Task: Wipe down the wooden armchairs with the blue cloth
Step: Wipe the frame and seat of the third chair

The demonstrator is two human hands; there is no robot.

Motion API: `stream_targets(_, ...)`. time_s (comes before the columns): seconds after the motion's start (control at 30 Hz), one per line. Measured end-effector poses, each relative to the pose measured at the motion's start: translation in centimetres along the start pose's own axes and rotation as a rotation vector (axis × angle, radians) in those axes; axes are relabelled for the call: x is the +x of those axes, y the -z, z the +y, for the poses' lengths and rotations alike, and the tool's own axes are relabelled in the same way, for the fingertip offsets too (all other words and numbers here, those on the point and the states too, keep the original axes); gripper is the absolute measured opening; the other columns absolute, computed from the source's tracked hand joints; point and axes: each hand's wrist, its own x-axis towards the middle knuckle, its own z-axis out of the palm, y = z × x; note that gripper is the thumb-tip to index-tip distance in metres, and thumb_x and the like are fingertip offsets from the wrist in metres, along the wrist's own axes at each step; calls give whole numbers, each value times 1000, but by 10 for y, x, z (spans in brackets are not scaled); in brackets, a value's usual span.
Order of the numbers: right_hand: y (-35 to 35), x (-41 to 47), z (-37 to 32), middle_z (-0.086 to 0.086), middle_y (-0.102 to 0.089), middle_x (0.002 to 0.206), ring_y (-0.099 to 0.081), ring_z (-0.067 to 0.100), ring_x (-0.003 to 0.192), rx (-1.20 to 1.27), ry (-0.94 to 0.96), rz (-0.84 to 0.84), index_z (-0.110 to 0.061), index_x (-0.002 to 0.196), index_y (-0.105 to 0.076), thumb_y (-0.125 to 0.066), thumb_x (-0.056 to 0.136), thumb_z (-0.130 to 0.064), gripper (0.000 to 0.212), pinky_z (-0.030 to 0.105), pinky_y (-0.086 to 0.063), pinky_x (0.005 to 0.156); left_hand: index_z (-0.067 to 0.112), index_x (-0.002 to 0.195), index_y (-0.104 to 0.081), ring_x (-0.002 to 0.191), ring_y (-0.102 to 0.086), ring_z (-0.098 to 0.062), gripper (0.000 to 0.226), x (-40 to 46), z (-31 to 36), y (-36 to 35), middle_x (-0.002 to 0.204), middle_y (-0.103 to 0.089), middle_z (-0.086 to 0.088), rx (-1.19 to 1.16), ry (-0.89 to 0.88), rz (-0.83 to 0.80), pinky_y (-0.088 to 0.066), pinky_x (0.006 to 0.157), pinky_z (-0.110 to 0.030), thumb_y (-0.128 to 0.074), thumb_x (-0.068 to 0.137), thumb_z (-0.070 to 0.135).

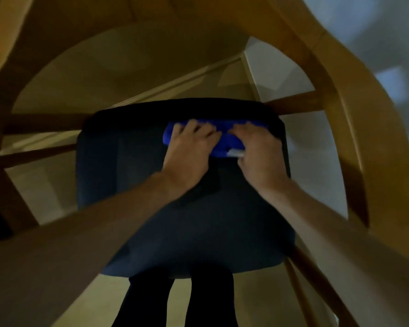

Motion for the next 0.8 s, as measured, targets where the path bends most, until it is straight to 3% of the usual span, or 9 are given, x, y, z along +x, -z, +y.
stream_targets(0.2, -16, -90, -7, 9, -71, 103, -65, 30, 102, 73, -62, -116, -9, 100, -74, -70, 77, -4, 24, 32, -49, 88, 15, 113, -69, 90, -59, -26, 57, -88, 48, -14, 107, -68, 2, -102, -42, -133, -48, 74, -42, -80, 57, 15)
stream_targets(0.37, -6, -92, 0, -8, -68, 108, -64, 12, 99, 8, -141, -372, -32, 112, -63, -67, 86, -18, 30, 20, -44, 84, 26, 114, -64, 100, -55, -18, 38, -85, 36, -2, 107, -65, 8, -262, -125, -354, -41, 87, -34, -64, 76, 23)
stream_targets(0.47, 12, -54, 4, -7, -67, 112, -64, 15, 102, 21, -115, -190, -31, 119, -62, -67, 83, -13, 40, 25, -46, 87, 17, 117, -65, 115, -57, -29, 46, -34, 12, 19, 113, -67, -7, -286, -115, -193, -44, 97, -42, -64, 72, 8)
stream_targets(0.53, 21, -14, 9, -4, -66, 113, -63, 16, 102, 43, -99, 88, -27, 120, -62, -64, 84, -12, 39, 29, -47, 89, 10, 120, -64, 110, -59, -36, 53, 17, 1, 33, 113, -66, -16, -245, -53, -12, -48, 93, -45, -63, 68, -4)
stream_targets(0.6, 28, 22, 16, -2, -66, 110, -62, 14, 100, 32, -70, 274, -22, 117, -61, -58, 88, -11, 32, 23, -44, 84, 15, 120, -61, 102, -60, -33, 54, 67, -5, 42, 111, -64, -13, -159, -39, 71, -47, 85, -42, -60, 71, -6)
stream_targets(0.7, 19, 47, 28, 6, -63, 117, -59, 19, 106, -60, 17, 259, -14, 122, -60, -51, 90, -3, 35, 19, -38, 84, 15, 119, -61, 104, -57, -33, 48, 106, -9, 37, 113, -62, -13, -65, -104, 12, -44, 87, -42, -54, 77, -8)
stream_targets(0.8, 0, 35, 30, 7, -60, 127, -55, 23, 117, 37, -6, 205, -11, 127, -60, -47, 88, -3, 42, 33, -44, 100, 17, 130, -58, 118, -53, -31, 57, 90, -6, 18, 130, -60, -8, -105, -94, -60, -40, 98, -46, -56, 77, -4)
